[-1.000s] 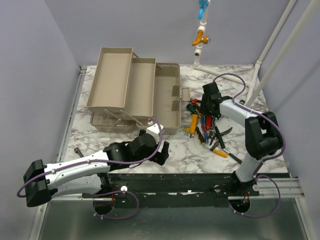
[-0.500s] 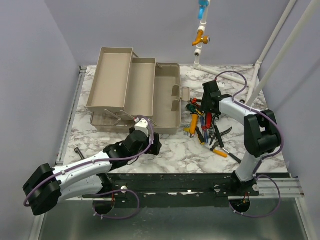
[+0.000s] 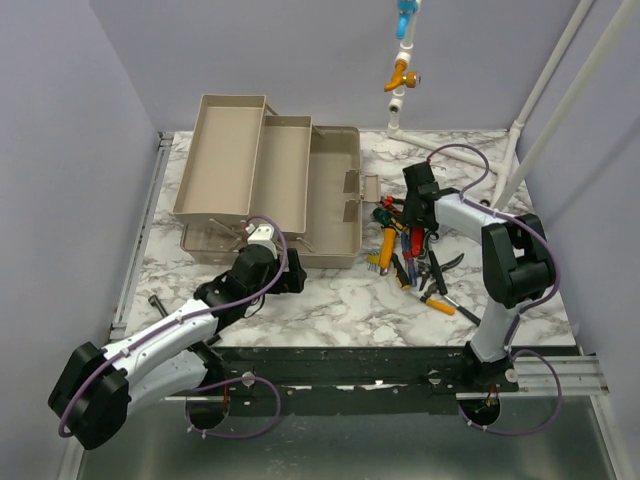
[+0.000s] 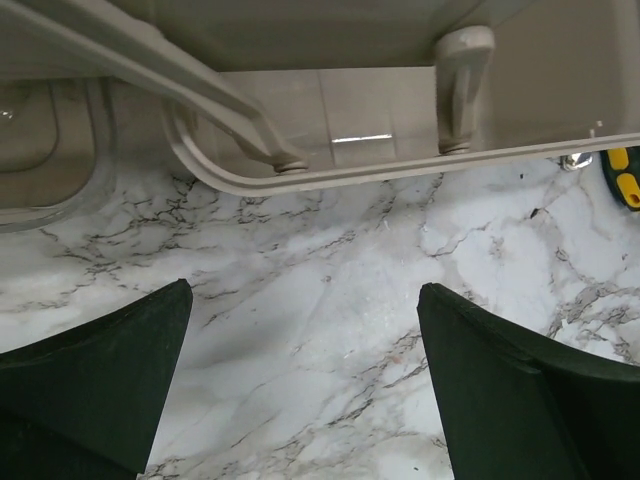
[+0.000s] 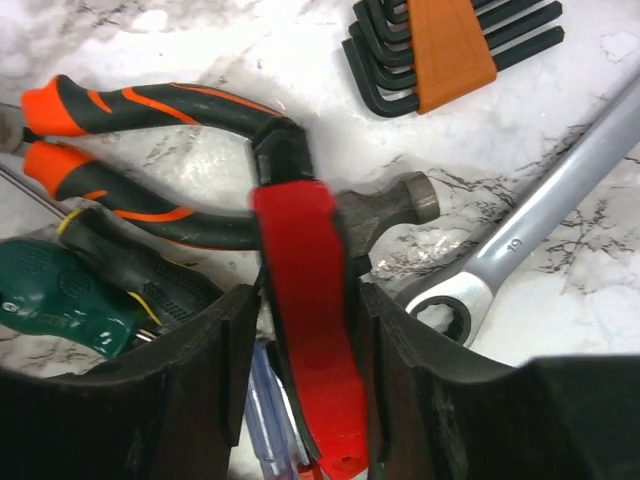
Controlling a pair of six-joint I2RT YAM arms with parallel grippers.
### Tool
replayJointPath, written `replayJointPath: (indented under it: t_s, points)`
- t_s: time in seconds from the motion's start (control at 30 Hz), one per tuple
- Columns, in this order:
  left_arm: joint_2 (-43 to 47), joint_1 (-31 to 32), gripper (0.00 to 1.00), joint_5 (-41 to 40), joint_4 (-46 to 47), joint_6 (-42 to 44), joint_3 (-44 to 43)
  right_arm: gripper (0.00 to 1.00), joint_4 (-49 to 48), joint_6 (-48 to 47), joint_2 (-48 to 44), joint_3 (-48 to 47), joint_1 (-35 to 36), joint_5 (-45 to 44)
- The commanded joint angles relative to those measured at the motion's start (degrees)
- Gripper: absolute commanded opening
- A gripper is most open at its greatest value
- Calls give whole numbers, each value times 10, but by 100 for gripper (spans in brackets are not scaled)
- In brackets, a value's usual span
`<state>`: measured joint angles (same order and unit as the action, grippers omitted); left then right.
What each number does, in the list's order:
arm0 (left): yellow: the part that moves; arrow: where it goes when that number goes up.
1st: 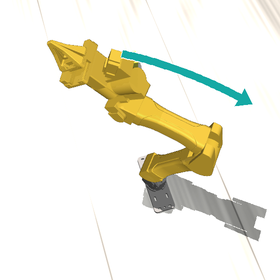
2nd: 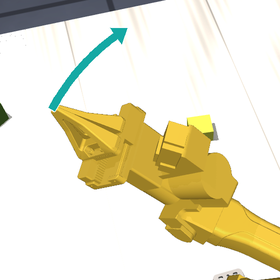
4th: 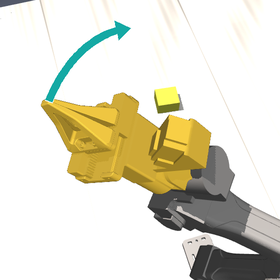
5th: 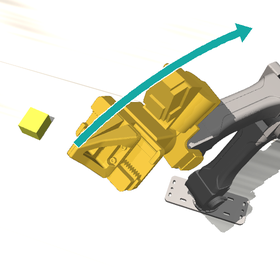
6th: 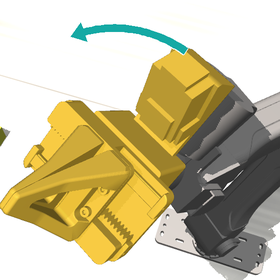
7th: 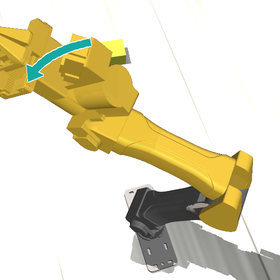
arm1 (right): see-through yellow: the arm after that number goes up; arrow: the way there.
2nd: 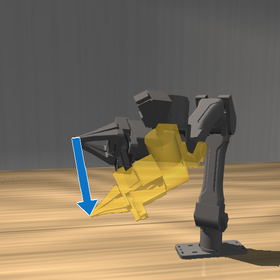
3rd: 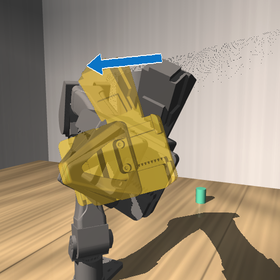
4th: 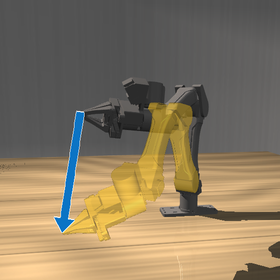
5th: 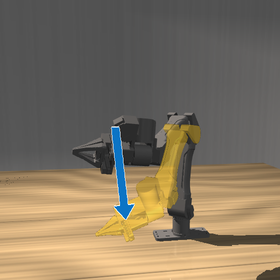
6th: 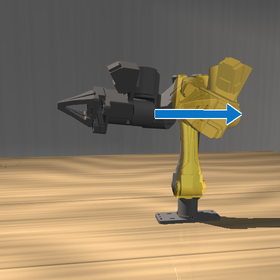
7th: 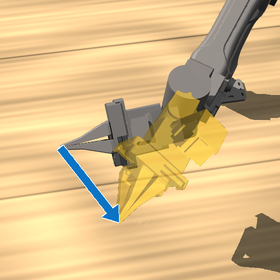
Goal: Pack the tool kit
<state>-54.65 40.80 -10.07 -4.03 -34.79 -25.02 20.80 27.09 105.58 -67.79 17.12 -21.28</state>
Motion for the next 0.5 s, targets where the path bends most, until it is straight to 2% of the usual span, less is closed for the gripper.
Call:
replayJointPath:
  t_s: [0.0,0.1,0.13,0.3,0.47]
  points:
    - [13,-32,98,33,-47,7,-22,44,-3,14,14,-7,-3,27]
    - [36,-50,99,27,-56,14,-18,15,-5,16,0,-6,-3,31]
    - [43,-59,99,29,-60,16,-18,12,-1,15,-9,-9,-3,29]
    - [75,-74,98,41,-83,33,-26,5,23,9,-58,-21,-4,34]
    - [155,-73,99,84,-92,47,-15,3,35,4,-123,-23,-3,64]
